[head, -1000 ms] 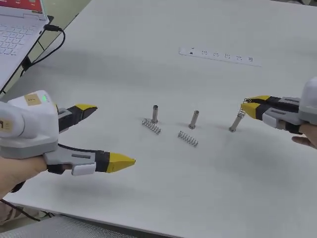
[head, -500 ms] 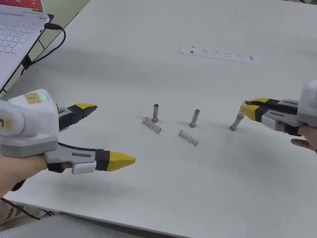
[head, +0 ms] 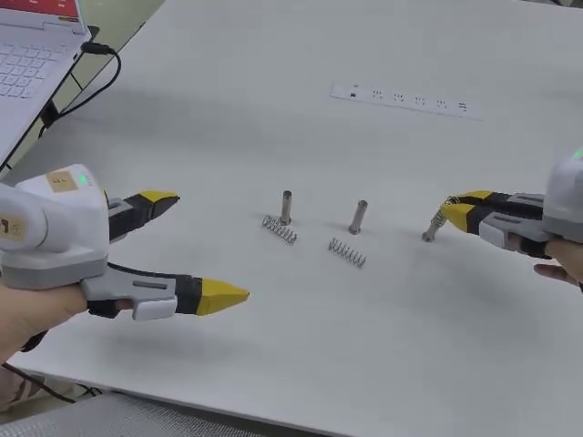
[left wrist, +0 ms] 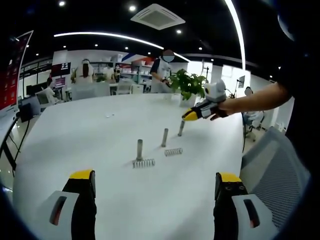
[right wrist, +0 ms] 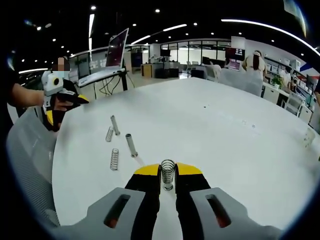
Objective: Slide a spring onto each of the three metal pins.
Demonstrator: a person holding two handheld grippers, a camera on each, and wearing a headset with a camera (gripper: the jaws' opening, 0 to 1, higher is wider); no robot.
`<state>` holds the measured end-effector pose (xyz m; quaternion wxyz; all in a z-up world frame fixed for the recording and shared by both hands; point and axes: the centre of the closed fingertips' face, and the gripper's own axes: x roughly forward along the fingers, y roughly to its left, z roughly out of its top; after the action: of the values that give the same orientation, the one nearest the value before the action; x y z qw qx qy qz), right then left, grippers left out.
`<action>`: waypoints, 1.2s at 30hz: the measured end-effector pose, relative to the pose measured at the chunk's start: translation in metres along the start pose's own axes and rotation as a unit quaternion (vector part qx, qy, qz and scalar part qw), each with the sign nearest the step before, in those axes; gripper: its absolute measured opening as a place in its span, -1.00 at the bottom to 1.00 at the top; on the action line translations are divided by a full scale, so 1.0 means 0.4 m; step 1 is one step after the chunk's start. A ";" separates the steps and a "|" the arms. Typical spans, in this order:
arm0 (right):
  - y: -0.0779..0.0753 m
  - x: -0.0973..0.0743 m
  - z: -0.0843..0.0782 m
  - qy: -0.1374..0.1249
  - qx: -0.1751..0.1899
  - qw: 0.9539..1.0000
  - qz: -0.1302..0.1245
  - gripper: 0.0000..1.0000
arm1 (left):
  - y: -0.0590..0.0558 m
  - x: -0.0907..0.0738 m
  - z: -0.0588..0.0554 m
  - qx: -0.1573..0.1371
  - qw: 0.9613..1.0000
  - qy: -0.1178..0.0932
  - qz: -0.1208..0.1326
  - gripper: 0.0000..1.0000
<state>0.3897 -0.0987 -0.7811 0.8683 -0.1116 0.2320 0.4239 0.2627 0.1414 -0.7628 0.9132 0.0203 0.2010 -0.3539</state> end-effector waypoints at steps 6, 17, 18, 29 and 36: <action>0.009 0.005 -0.008 0.010 -0.011 1.000 0.005 -0.83 | -0.001 0.002 0.003 0.001 1.000 0.000 -0.001 0.94; 0.008 0.018 -0.034 0.026 -0.011 1.000 0.010 -0.83 | -0.002 -0.001 0.002 0.000 1.000 0.001 -0.001 0.93; 0.011 0.020 -0.037 0.027 -0.011 1.000 0.011 -0.83 | -0.002 -0.002 0.003 0.000 1.000 0.000 0.000 0.93; 0.022 0.027 -0.065 0.037 -0.005 0.999 0.017 -0.83 | 0.004 -0.009 0.010 -0.002 1.000 -0.004 0.003 0.93; 0.022 0.027 -0.066 0.040 -0.005 0.999 0.018 -0.83 | -0.002 -0.008 0.008 -0.004 1.000 -0.006 -0.001 0.92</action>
<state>0.3804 -0.0965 -0.8093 0.8499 -0.1286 0.2661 0.4363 0.2613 0.1423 -0.7585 0.9140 0.0142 0.1974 -0.3541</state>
